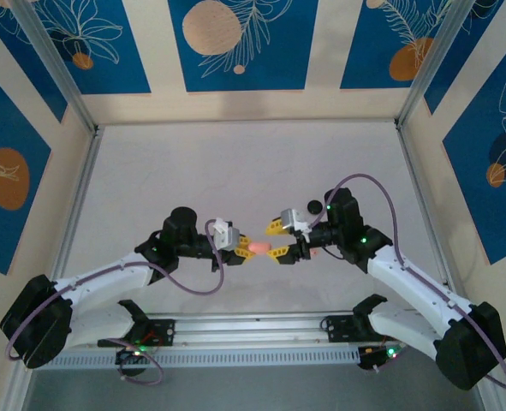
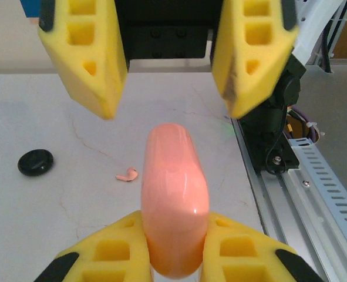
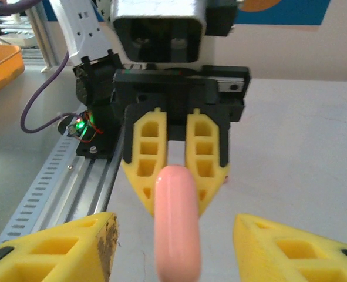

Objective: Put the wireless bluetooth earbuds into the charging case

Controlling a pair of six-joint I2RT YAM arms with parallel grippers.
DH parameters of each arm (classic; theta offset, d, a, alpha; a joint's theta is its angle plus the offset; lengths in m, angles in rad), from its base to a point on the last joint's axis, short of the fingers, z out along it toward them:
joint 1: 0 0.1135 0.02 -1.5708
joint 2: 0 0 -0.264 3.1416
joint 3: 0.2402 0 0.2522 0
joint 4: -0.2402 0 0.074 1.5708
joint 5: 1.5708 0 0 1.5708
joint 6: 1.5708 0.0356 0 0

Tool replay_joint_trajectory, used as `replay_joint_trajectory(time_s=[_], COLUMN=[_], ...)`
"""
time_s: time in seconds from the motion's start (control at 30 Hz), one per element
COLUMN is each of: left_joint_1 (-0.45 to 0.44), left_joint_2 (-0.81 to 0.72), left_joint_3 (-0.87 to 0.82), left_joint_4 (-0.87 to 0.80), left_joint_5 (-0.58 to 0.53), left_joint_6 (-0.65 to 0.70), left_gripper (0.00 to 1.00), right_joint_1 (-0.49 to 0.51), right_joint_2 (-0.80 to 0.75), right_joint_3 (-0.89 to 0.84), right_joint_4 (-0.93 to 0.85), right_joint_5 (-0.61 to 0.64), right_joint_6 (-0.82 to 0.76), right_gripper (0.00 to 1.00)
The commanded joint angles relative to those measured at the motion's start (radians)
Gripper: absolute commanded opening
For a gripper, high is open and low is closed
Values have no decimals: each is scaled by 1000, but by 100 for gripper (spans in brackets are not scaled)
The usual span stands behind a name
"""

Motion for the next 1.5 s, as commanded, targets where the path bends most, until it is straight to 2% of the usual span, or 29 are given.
replay_joint_trajectory(time_s=[0.0,0.47,0.77,1.27,1.47], left_joint_1=[0,0,0,0,0], left_joint_2=[-9,-15,-13,-15,-14], left_joint_3=[2,4,13,13,-5], left_joint_4=[22,36,25,22,40], left_joint_5=[11,22,34,37,-8], left_joint_6=[-2,-18,-13,-9,-18], left_gripper=[17,17,16,16,15], right_joint_1=[25,34,-15,-68,-69], right_joint_2=[22,97,97,89,67], right_joint_3=[-5,18,17,1,-1], right_joint_4=[-11,52,94,150,148], right_joint_5=[37,74,107,89,53], right_joint_6=[-24,-14,35,98,107], right_gripper=[56,57,55,52,53])
